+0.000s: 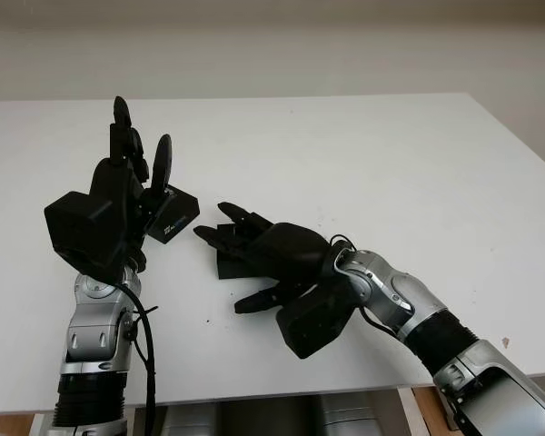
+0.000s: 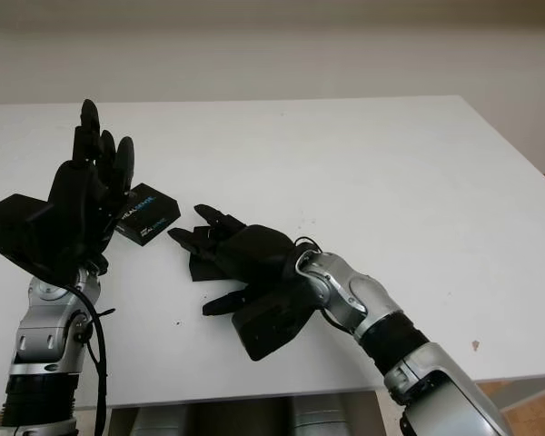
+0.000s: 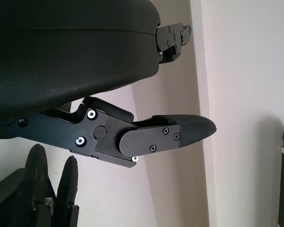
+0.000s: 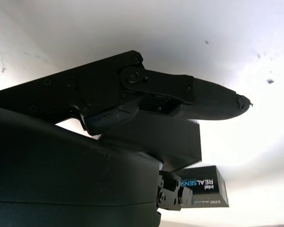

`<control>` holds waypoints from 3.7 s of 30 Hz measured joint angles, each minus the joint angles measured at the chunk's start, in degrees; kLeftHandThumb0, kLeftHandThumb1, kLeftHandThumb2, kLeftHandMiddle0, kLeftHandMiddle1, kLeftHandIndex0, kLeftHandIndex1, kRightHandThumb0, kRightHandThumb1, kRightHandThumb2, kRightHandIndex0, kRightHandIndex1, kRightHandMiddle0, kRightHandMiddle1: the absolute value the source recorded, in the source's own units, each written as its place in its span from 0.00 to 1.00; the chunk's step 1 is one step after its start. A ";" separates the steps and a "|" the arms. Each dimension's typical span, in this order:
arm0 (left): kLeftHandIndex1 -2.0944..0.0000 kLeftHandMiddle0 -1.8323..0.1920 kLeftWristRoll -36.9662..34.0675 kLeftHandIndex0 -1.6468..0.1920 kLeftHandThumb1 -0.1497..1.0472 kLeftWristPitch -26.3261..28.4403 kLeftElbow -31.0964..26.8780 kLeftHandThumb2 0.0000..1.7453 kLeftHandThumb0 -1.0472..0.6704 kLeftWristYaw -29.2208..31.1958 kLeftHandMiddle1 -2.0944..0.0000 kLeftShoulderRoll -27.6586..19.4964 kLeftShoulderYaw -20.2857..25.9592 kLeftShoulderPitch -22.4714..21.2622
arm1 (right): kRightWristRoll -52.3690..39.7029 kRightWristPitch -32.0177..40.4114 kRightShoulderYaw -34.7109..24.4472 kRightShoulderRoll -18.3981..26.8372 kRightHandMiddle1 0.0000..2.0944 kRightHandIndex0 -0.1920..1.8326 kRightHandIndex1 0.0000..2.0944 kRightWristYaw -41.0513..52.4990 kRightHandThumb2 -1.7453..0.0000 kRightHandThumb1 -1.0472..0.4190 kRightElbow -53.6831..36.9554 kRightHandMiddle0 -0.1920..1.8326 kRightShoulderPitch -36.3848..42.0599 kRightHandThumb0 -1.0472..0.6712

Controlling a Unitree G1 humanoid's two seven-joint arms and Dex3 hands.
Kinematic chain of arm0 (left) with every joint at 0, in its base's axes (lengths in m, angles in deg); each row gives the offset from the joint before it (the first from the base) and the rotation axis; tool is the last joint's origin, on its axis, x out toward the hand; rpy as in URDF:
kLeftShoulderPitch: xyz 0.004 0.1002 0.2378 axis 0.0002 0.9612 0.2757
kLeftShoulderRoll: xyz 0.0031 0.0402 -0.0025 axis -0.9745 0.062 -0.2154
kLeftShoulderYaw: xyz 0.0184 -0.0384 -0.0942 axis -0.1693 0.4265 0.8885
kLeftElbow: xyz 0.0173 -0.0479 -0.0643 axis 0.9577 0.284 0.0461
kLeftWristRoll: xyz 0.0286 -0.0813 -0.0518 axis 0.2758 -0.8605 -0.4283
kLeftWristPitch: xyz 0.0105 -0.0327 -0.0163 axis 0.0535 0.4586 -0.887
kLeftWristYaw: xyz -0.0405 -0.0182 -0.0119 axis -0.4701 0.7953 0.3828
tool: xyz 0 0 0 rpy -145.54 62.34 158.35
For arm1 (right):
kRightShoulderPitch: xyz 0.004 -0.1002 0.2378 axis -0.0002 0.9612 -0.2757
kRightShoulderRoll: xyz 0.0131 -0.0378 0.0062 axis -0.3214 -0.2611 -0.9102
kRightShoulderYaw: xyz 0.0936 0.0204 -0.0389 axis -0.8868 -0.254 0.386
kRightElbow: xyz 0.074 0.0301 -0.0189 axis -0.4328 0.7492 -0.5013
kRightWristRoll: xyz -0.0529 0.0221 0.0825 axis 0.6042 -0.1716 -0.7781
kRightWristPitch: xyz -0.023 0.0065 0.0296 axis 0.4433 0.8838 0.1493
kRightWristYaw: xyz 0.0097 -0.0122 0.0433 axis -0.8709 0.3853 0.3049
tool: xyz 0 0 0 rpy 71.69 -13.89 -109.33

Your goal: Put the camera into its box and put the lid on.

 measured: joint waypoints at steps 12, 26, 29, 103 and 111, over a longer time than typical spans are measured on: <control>0.99 1.00 -0.12 1.00 1.00 -0.07 0.69 0.29 0.25 0.09 0.99 0.02 0.11 -0.19 | -13.01 0.46 -11.98 0.28 0.12 0.25 0.11 -9.01 0.90 0.00 -0.30 0.25 2.57 0.21; 1.00 1.00 -0.73 1.00 1.00 -0.01 1.01 0.30 0.26 0.16 1.00 0.05 -0.02 -0.73 | -20.40 5.24 -17.39 -0.27 0.15 0.25 0.13 -6.35 0.97 0.03 -10.64 0.24 5.77 0.21; 1.00 1.00 -0.76 1.00 1.00 -0.01 1.06 0.30 0.26 0.11 1.00 0.06 -0.09 -0.73 | -20.23 5.59 -17.39 -0.36 0.16 0.26 0.13 -6.51 0.98 0.04 -10.73 0.25 6.46 0.22; 1.00 1.00 -0.60 1.00 1.00 -0.88 1.73 0.31 0.27 0.64 1.00 -0.38 -0.20 -0.72 | 4.47 21.62 -4.81 -12.91 0.53 0.27 0.14 -38.70 0.97 0.05 -6.04 0.25 15.01 0.25; 1.00 1.00 -0.62 1.00 1.00 -0.85 1.68 0.30 0.27 0.52 1.00 -0.44 -0.07 -0.72 | 10.23 22.71 -2.30 -10.97 0.63 0.31 0.21 -40.34 0.97 0.02 -6.11 0.33 14.44 0.26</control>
